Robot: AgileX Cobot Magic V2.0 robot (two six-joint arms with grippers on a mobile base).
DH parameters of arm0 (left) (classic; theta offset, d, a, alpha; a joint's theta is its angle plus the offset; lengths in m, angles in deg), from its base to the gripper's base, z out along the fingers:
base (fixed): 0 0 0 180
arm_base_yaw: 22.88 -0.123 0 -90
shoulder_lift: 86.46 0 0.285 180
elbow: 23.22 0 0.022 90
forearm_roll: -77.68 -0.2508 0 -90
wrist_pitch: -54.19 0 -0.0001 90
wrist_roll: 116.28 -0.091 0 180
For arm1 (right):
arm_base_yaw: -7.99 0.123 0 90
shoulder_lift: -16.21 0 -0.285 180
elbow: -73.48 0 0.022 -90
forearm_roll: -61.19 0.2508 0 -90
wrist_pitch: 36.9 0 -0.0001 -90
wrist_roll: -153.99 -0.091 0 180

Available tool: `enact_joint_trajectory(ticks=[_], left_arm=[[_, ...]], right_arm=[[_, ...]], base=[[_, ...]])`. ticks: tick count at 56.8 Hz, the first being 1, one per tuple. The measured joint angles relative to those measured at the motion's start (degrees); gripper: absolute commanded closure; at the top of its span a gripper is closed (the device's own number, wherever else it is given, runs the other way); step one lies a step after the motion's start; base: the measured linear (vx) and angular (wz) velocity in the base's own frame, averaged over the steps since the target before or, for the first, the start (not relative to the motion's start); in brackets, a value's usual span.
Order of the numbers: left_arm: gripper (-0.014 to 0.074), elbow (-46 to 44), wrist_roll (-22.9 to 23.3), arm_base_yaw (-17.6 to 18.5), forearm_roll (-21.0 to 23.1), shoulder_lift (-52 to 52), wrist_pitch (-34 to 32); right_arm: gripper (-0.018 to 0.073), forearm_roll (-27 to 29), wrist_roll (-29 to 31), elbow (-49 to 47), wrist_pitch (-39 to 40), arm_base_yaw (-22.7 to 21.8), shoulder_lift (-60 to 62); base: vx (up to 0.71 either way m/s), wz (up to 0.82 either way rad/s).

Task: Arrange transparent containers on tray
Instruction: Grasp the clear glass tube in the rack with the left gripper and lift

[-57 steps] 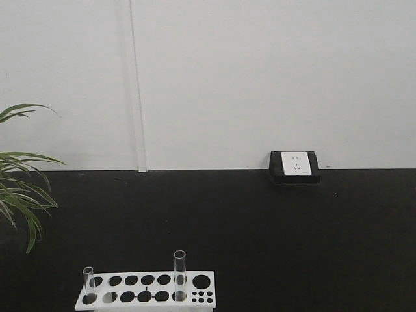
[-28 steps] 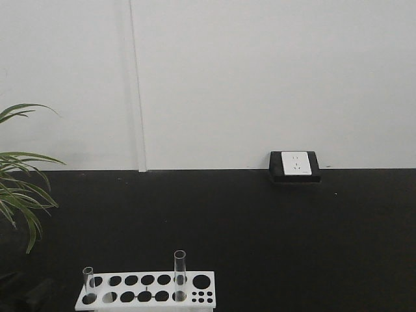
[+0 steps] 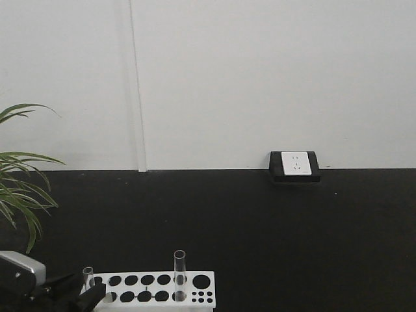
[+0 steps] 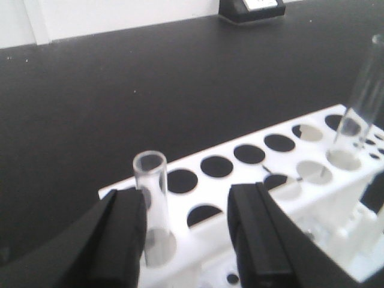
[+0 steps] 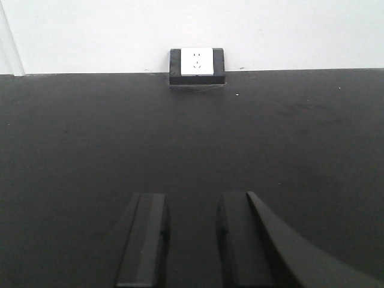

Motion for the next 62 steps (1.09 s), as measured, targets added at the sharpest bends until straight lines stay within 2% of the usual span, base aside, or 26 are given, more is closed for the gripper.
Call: enact_joint_trajectory(ticks=[11, 40, 50, 62], left_arm=[[0.0146, -4.8, -0.3, 0.0, 3.7, -5.0, -0.3], [0.0150, -6.8, -0.3, 0.0, 3.6, -10.8, 0.5], [0.0204, -6.8, -0.3, 0.0, 3.6, -10.8, 0.5], [0.0358, -6.8, -0.3, 0.3, 3.5, -10.8, 0.5]], right_arm=[[0.0249, 0.0, 0.0, 0.0, 0.0, 0.0, 0.0], [0.0248, 0.0, 0.0, 0.0, 0.0, 0.0, 0.0], [0.0248, 0.0, 0.0, 0.0, 0.0, 0.0, 0.0], [0.0248, 0.0, 0.0, 0.0, 0.0, 0.0, 0.0]], base=[[0.00, 0.00], [0.00, 0.00], [0.00, 0.00], [0.00, 0.00]])
